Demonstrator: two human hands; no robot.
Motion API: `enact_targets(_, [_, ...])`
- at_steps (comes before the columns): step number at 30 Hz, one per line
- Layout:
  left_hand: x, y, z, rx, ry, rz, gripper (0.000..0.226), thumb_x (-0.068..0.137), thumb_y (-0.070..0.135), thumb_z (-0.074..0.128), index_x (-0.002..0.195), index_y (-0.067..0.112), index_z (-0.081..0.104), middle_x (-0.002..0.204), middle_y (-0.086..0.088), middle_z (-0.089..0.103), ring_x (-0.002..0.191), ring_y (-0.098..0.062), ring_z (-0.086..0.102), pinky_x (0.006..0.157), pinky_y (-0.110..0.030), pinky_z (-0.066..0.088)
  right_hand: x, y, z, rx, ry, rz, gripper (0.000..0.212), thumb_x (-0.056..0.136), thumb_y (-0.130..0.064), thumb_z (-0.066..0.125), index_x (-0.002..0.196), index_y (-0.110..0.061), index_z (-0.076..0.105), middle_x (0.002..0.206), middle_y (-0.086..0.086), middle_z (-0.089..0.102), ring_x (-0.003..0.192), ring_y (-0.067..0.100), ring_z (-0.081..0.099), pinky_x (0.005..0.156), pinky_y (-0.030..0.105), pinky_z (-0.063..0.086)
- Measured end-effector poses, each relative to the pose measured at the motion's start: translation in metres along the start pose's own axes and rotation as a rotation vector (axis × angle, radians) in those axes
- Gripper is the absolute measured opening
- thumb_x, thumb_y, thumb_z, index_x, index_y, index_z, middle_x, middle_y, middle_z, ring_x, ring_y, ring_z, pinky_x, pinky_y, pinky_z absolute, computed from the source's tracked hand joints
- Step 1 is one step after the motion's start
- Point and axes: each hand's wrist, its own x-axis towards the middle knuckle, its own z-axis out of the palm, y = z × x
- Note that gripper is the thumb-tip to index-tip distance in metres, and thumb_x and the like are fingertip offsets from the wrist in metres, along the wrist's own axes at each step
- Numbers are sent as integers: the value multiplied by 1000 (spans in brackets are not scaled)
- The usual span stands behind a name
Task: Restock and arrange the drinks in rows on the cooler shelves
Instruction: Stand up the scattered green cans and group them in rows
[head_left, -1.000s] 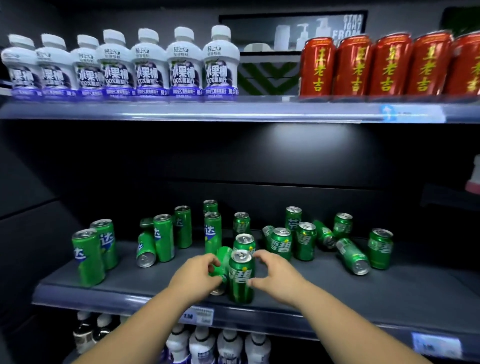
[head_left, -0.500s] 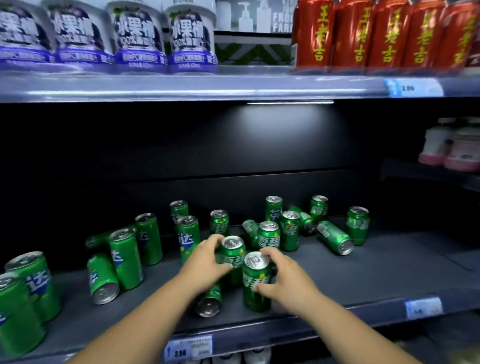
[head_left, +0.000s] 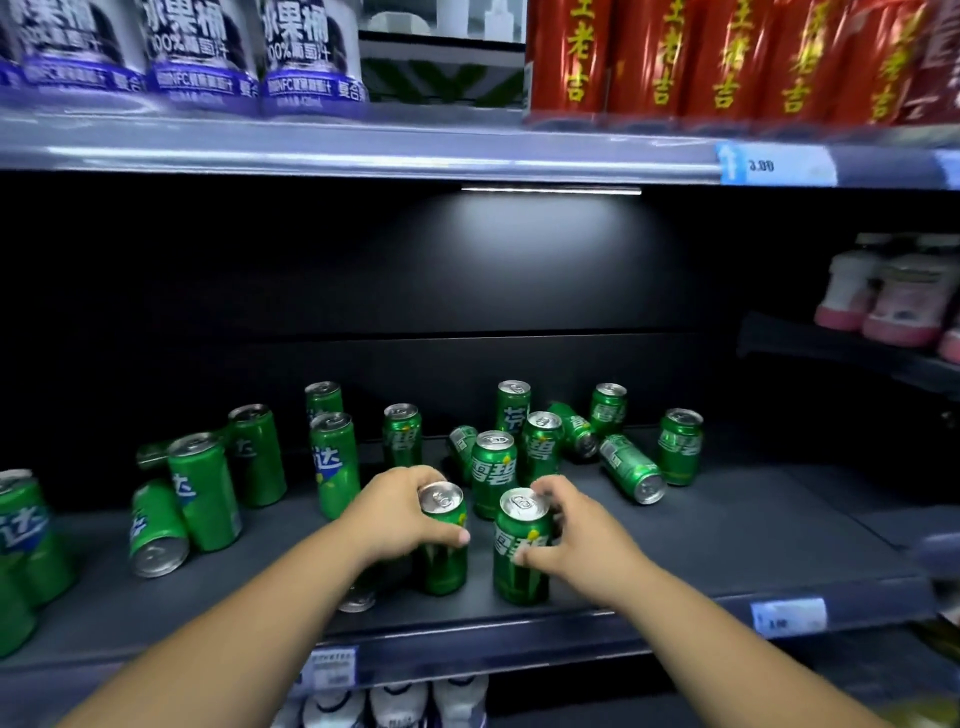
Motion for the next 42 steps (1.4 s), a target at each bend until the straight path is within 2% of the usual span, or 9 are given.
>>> enact_targets(6, [-28,23,11,59,20,3,67,41,66,84,95,32,62,90,13,68,85,-3,64,79,-34,55,3,5,-4,-12,-93,-92,68,55,-61,76,111,-43,41,107,-15,61,91,11,61,81,40,54])
enact_targets(13, [-41,32,17,96,112,-83,66,49,65,83,105,34,65,94,15,68,87,0,63,78,-25,54,6,4,-8,-13,-156,-171,64,69,-52,80,117,-46,38,116,-12,56,98,12,57,85,37,52])
enact_targets(15, [-43,34,20,133,120,-81,67,56,63,84,113,35,62,102,14,66,95,-7,62,80,-24,50,6,3,-9,-7,-180,-180,63,70,-51,79,116,-45,37,117,-10,55,98,13,56,85,37,52])
enact_targets(18, [-48,35,24,155,118,-91,87,66,58,82,139,25,50,128,2,57,118,-14,54,96,-25,42,7,-2,-11,34,-200,-184,61,68,-56,78,113,-40,41,115,-11,55,98,9,55,85,34,50])
enact_targets(20, [-53,32,21,111,136,-102,95,67,58,82,146,22,44,139,0,52,124,-13,50,99,-22,38,9,-9,-13,41,-160,-193,67,68,-61,77,121,-35,45,123,-10,53,109,9,53,92,33,47])
enact_targets(24, [-64,18,4,97,195,-152,88,69,61,78,143,26,47,139,0,54,119,-15,56,101,-32,45,19,-35,-13,35,-108,-278,72,77,-59,74,136,-29,46,140,-8,47,130,11,44,101,29,39])
enact_targets(34, [-99,-90,-82,113,410,-410,52,75,48,80,116,21,65,115,0,68,105,-16,63,87,-25,47,55,-154,60,-14,-63,-511,58,77,-50,76,125,-27,54,124,-2,58,114,16,55,99,31,43])
enact_targets(38, [-107,-147,-114,114,491,-543,59,70,51,81,115,20,61,108,-5,62,97,-25,63,85,-34,51,78,-199,110,15,-94,-468,56,77,-49,77,124,-27,55,121,-5,57,107,11,54,96,28,45])
enact_targets(42, [-104,-194,-141,146,476,-584,66,67,56,80,117,21,54,114,-9,56,105,-30,60,90,-38,49,104,-236,164,81,-118,-339,62,75,-48,79,127,-25,54,118,-4,58,109,16,57,95,33,48])
